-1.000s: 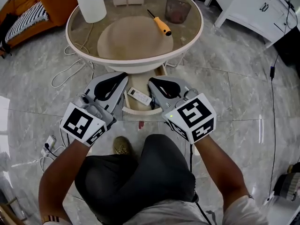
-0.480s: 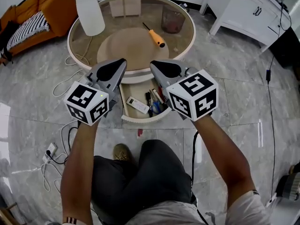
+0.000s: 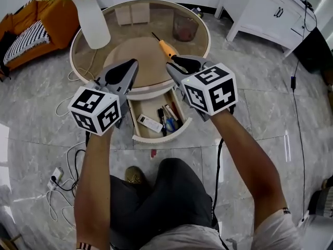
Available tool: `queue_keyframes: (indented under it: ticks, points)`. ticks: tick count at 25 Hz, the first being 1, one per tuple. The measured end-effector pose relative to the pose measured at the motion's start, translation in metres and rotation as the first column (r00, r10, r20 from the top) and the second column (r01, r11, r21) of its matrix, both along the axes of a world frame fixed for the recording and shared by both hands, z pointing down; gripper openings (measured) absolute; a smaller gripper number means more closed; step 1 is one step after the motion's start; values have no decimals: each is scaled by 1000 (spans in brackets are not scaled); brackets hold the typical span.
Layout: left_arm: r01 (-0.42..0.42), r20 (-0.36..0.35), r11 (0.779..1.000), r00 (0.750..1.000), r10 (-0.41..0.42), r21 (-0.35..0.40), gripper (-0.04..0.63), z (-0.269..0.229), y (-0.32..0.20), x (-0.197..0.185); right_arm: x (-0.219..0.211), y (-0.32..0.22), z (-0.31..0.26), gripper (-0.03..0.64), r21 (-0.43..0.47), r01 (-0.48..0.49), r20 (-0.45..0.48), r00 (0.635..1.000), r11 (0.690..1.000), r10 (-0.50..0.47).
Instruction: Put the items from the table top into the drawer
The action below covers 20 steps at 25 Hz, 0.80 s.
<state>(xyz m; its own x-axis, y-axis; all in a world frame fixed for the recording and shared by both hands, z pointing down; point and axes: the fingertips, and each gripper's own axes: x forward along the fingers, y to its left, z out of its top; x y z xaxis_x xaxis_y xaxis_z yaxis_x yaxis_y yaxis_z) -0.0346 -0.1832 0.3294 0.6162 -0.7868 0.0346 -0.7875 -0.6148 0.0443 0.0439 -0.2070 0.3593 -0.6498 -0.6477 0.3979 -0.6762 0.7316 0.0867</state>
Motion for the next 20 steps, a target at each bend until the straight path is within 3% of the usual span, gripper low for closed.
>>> queue_keyframes:
  ticks: [7, 12, 20]
  points:
    - [-15, -47, 1000, 999, 15, 3, -2, -15, -12, 4, 2, -37, 16, 179, -39, -54, -90, 995, 998, 50]
    - [-77, -30, 997, 997, 77, 1, -2, -16, -19, 17, -4, -61, 25, 203, -59, -75, -154, 986, 995, 65]
    - [-83, -82, 996, 993, 86, 44, -2, -36, -23, 15, -3, -85, 45, 207, -146, -120, -195, 977, 982, 90]
